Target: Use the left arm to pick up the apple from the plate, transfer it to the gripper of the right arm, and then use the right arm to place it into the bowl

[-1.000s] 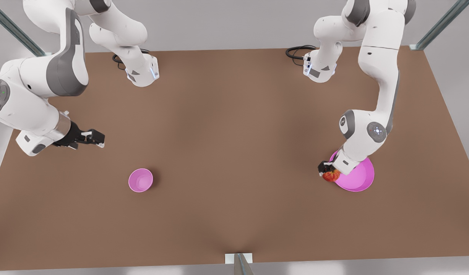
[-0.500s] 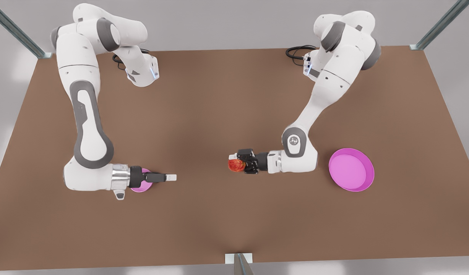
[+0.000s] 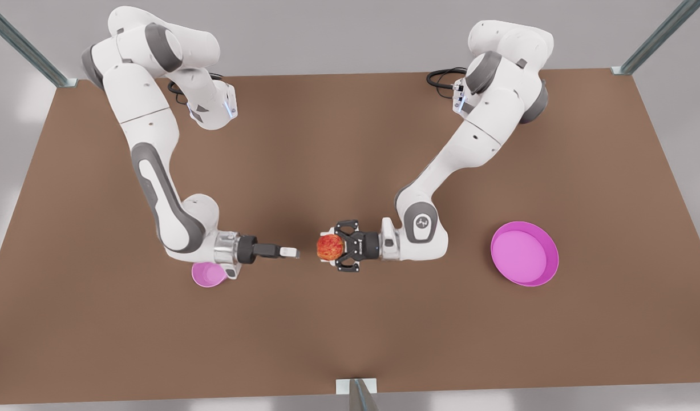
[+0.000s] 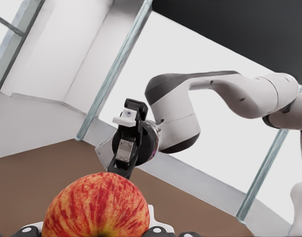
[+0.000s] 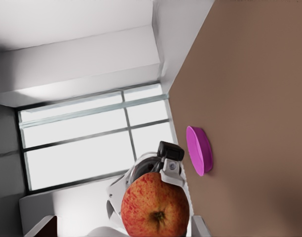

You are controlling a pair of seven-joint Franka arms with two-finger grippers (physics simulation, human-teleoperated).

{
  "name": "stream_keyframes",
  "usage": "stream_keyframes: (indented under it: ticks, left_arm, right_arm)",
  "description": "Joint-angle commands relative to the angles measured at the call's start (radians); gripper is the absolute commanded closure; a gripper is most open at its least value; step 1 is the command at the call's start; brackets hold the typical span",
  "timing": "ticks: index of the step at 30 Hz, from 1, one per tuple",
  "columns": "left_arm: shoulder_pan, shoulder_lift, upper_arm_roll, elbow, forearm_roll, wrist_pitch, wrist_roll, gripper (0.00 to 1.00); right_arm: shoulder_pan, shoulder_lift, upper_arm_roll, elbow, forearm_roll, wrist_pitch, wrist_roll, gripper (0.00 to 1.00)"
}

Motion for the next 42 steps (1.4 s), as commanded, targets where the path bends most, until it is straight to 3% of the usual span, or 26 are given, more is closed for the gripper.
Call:
stream_keyframes:
  ticks: [1,14,37,40,42]
  left_arm:
    - [0.0,0.0,0.0,0.001,-0.033,-0.008,0.784,0.29]
    - [-0.004,0.015,-0.002,0.003,-0.052,-0.008,0.784,0.25]
    - [-0.003,0.019,0.001,0.003,-0.052,-0.008,0.786,0.25]
    - [-0.003,0.019,0.003,0.003,-0.052,-0.008,0.786,0.25]
    - [-0.003,0.021,0.003,0.003,-0.052,-0.008,0.786,0.25]
  right_arm:
    - [0.001,0.005,0.004,0.0,0.106,0.032,-0.741,0.0]
    - [0.058,0.034,0.059,-0.01,0.19,0.106,-0.795,0.0]
    - [0.161,0.075,0.059,0.029,0.324,0.233,-0.901,0.0]
    - [0.161,0.075,0.059,0.029,0.324,0.233,-0.902,0.08]
    - [0.164,0.075,0.059,0.031,0.324,0.244,-0.902,0.23]
